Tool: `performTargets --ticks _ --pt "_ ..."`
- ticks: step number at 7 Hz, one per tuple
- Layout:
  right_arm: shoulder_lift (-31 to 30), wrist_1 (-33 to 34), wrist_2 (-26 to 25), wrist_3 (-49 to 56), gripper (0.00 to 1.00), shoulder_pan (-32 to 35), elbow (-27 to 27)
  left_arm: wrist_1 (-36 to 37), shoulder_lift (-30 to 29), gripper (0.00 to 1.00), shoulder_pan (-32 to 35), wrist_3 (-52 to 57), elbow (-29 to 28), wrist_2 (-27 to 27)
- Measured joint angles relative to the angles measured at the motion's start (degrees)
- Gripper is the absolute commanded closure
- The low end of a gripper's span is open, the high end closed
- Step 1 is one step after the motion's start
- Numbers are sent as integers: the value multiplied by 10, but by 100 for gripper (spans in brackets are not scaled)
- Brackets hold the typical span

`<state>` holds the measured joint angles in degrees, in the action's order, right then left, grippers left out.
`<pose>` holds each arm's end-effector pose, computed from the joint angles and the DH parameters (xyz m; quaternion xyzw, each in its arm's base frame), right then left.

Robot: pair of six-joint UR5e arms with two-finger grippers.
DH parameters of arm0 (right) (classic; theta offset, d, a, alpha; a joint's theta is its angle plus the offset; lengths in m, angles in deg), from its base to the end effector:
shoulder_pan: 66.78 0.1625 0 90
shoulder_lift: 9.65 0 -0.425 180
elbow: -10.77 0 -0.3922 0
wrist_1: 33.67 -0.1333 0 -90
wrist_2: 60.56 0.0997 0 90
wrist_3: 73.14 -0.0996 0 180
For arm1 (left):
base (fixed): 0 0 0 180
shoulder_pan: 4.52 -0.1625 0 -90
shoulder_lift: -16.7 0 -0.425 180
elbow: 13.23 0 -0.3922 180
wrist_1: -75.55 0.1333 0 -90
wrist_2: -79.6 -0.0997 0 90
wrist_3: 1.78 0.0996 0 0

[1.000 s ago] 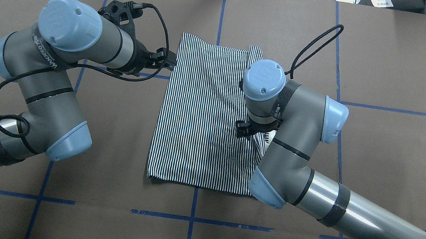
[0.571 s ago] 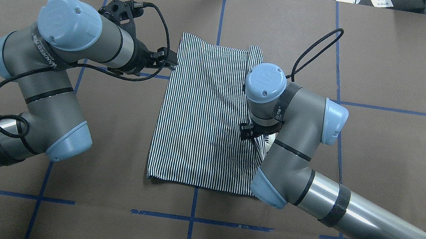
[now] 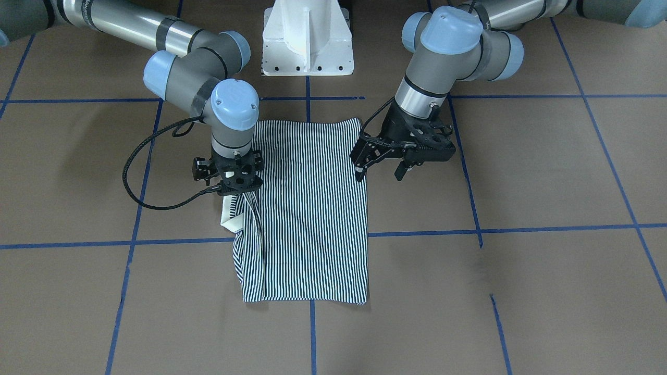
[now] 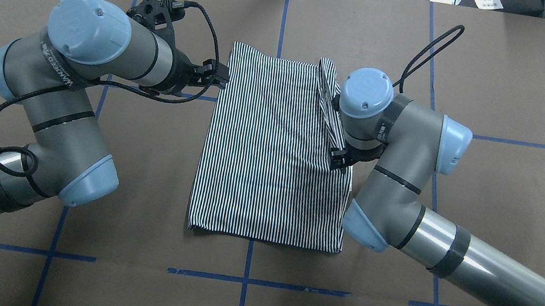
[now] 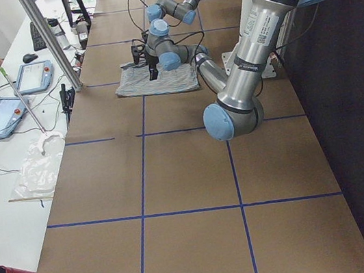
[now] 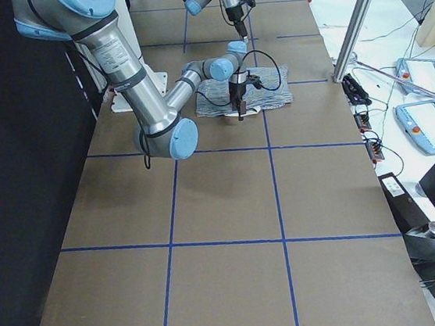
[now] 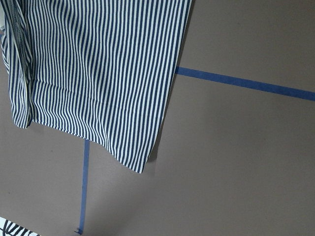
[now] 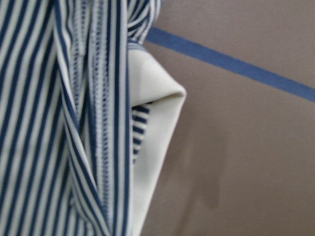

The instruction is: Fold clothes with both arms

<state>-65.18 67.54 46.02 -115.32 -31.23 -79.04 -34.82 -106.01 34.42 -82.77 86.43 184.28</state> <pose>-0.5035 -0.4887 0.3407 0.0261 -0.2417 -0.1323 0.9609 0.4382 -0.4930 0.2113 0.1101 0.5161 -0.1544 0.8353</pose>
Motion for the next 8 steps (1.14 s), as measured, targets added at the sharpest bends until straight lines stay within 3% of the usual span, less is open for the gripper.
performTargets --ticks 2,4,6,8 --pt "-36 0 8 38 0 31 -35 1 -4 0 0 -2 0 0" --pt "7 0 23 42 0 46 -24 1 -5 0 0 -3 3 1" --pt "108 -16 24 39 0 47 86 3 -3 0 0 -2 11 2" --pt "161 -84 22 27 0 41 196 2 0 0 0 0 13 8"
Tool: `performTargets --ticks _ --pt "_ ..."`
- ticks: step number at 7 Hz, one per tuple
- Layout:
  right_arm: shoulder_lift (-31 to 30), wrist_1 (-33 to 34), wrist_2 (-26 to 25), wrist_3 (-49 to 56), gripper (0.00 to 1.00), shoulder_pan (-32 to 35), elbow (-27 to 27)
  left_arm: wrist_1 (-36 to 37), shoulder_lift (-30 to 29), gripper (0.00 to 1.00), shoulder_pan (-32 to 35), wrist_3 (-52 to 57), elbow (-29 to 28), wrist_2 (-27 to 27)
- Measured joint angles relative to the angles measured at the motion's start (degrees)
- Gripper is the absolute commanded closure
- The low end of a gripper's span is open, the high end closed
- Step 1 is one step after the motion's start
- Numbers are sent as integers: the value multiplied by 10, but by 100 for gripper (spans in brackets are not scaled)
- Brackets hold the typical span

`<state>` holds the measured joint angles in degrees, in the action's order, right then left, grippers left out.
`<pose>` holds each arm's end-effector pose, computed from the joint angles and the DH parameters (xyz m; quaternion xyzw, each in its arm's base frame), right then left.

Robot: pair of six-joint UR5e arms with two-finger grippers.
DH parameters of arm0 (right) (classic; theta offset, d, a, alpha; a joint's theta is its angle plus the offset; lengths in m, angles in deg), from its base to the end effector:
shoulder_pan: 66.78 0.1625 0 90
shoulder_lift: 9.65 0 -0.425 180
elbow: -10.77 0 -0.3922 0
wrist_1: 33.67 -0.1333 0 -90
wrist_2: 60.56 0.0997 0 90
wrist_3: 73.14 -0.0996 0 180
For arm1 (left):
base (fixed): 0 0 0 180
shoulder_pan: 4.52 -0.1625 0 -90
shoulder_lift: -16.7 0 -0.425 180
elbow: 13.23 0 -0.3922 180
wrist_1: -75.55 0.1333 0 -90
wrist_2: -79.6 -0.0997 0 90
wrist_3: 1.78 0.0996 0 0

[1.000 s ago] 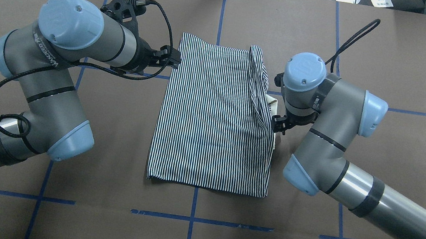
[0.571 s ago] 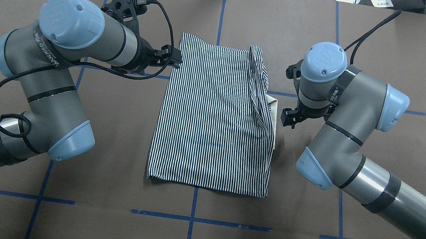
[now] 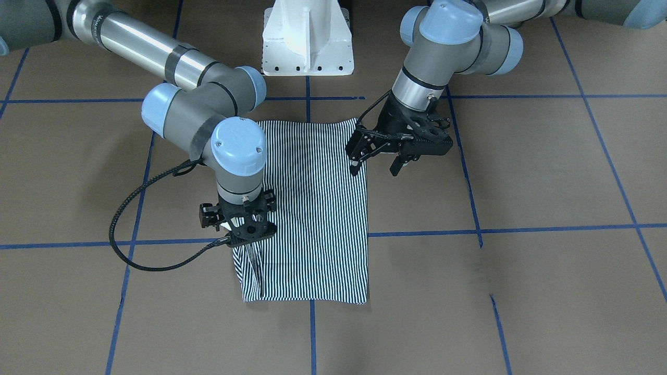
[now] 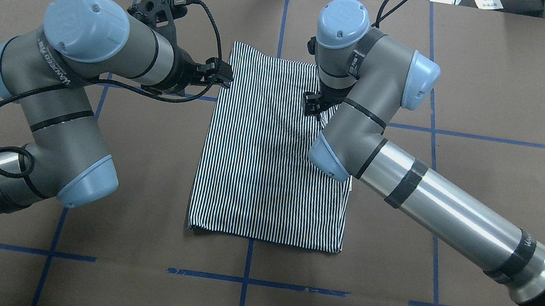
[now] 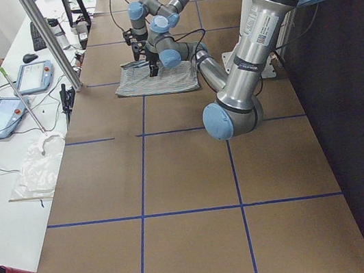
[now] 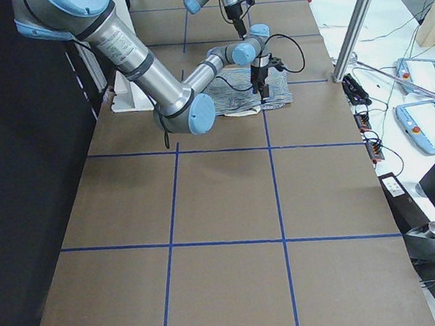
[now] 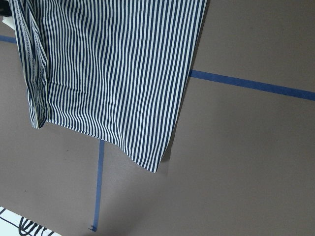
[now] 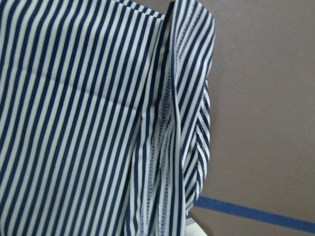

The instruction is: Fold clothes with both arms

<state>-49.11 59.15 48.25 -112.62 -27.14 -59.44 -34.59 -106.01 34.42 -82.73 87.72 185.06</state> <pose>-0.5495 -0.5867 0.2687 0.0566 -0.2804 -0.1300 0.9493 0.4335 -0.4875 0.2023 0.1086 0.5248 -0.1483 0.8311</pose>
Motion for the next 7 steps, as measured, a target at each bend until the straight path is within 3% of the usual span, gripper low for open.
performTargets --ticks 2,7 --pt "8 -16 0 -2 0 -7 29 -1 2 0 0 1 0 5" --pt "-2 -4 2 4 0 -8 31 -3 4 0 0 2 0 6"
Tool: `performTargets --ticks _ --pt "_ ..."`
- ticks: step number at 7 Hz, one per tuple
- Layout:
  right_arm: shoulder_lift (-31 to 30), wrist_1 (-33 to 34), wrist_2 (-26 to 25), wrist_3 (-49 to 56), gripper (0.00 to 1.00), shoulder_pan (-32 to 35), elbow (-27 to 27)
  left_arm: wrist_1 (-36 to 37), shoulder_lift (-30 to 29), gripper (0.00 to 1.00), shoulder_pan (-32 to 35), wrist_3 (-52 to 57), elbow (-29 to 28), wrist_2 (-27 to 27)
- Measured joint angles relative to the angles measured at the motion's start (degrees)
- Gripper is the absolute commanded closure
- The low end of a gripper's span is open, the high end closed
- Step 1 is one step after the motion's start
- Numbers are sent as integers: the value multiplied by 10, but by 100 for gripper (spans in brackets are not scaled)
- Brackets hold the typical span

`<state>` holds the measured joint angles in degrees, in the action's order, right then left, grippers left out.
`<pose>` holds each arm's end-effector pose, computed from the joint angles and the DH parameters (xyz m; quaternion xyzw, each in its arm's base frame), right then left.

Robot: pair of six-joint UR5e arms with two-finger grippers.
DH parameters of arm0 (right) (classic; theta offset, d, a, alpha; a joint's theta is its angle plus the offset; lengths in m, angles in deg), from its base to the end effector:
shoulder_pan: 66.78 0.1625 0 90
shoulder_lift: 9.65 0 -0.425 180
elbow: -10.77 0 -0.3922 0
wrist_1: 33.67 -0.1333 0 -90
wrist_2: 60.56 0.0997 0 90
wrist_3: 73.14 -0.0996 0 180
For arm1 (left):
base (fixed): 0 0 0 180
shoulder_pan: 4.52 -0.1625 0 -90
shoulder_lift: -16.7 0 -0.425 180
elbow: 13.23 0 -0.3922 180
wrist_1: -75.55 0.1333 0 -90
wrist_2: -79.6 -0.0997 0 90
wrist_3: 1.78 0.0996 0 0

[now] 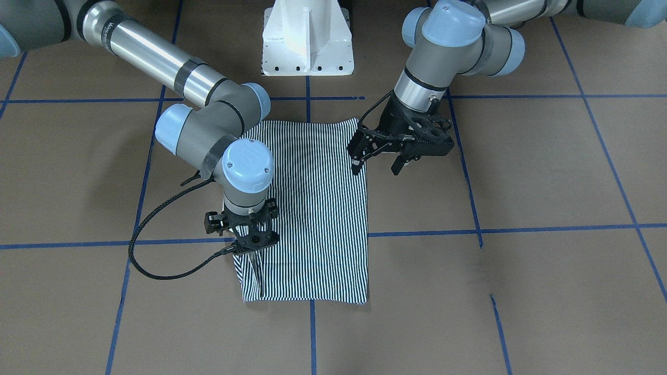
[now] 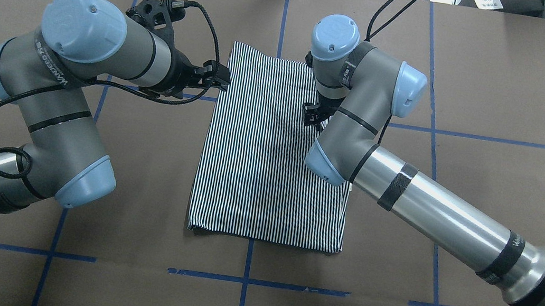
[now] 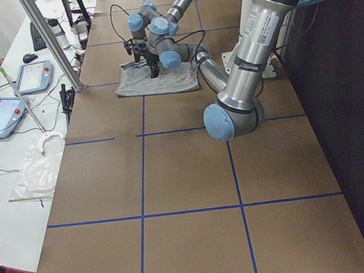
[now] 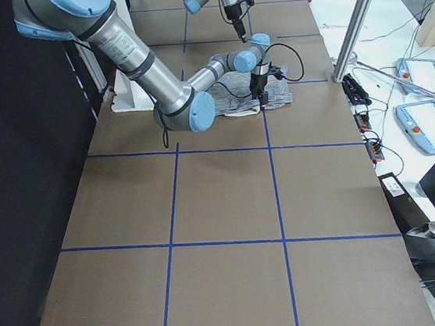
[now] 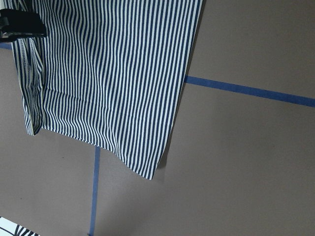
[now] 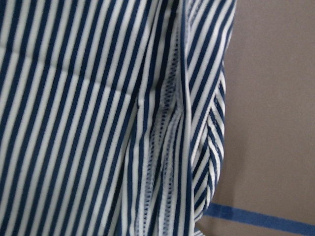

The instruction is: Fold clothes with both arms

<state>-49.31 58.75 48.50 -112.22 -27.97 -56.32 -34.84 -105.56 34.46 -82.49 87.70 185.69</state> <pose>-0.5645 -0.5833 0.2962 0.0361 -0.2654 -0.1372 0.9537 0.4333 -0.4866 0.2068 0.1047 0.5247 -0.1444 0.8324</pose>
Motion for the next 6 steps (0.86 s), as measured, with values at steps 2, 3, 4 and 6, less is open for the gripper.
performTargets --ticks 2,3,4,6 --pt "-5 4 0 1 0 3 -3 0 0 0 0 0 0 0" --pt "-7 5 0 4 0 7 -4 0 0 0 0 0 0 0" --pt "-11 5 -1 14 0 14 -4 0 -1 0 0 0 0 0" --pt "-36 3 -1 63 0 36 -9 1 -5 0 0 -1 2 0"
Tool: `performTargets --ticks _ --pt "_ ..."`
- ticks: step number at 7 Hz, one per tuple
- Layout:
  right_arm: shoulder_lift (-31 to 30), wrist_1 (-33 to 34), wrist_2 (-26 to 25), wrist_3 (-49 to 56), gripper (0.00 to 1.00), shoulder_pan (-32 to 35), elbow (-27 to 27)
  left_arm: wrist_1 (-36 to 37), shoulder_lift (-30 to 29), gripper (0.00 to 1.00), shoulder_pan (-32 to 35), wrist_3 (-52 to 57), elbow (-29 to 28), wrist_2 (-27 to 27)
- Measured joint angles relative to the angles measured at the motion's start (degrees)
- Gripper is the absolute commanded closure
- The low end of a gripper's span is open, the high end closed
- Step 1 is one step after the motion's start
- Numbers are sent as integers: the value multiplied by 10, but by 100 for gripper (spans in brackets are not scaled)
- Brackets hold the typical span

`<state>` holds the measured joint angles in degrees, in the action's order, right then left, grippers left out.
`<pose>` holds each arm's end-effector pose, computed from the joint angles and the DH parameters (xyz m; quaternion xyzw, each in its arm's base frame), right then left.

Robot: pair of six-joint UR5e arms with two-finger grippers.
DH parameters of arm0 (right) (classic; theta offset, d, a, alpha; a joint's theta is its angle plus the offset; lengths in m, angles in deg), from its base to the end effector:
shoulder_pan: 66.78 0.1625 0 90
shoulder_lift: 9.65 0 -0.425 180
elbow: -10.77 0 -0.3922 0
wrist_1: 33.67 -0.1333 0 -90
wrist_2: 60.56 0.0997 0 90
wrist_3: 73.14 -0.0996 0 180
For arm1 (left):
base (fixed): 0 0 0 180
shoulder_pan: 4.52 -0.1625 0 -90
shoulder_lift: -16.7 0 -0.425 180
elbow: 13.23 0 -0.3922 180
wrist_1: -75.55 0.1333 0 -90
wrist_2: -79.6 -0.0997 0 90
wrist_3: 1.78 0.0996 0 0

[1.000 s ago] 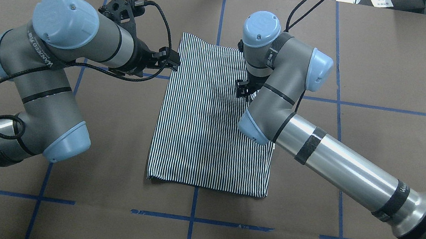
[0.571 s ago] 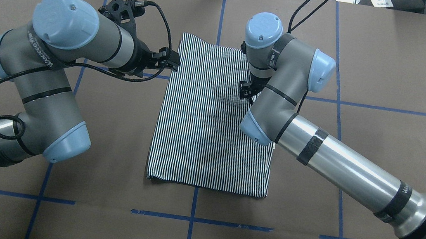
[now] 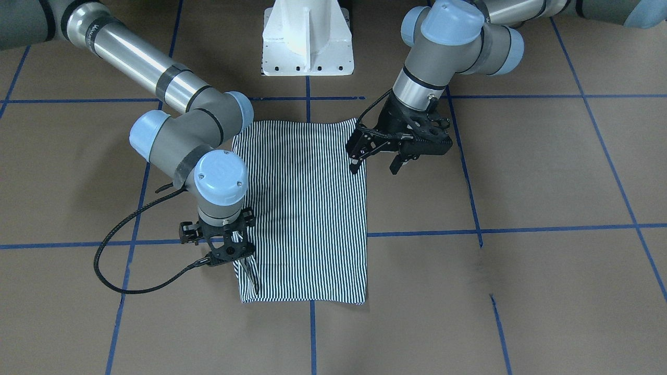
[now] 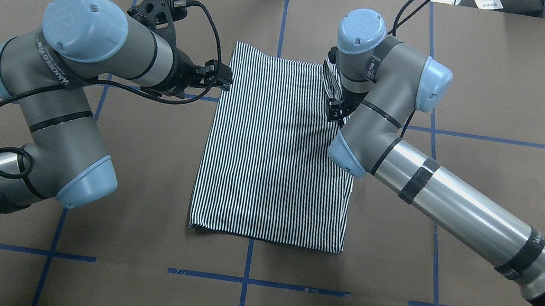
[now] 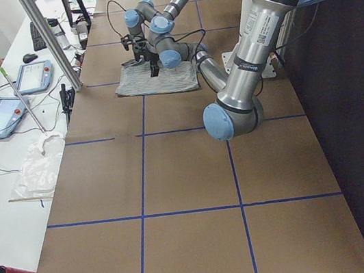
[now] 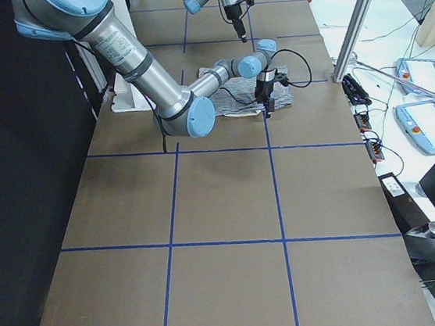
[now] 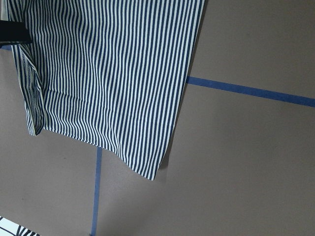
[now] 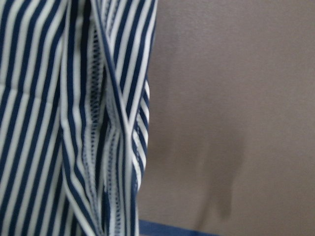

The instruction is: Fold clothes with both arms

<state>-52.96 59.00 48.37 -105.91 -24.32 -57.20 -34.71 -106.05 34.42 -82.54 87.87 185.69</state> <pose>-0.5172 -0.6101 0.3404 0.0397 -0.2447 -0.1556 0.9562 0.4332 -0.4859 0.2003 0.1062 0.5282 -0.1433 0.8302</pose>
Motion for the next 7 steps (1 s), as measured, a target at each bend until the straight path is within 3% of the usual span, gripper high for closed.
performTargets --ticks 3,6,7 --pt "-24 -4 36 61 0 46 -35 5 0 0 0 -5 22 -1" --pt "-9 -5 85 16 0 51 -57 15 6 0 -7 -21 40 6" --pt "-28 -4 106 -11 0 52 -95 15 17 0 -24 -58 41 16"
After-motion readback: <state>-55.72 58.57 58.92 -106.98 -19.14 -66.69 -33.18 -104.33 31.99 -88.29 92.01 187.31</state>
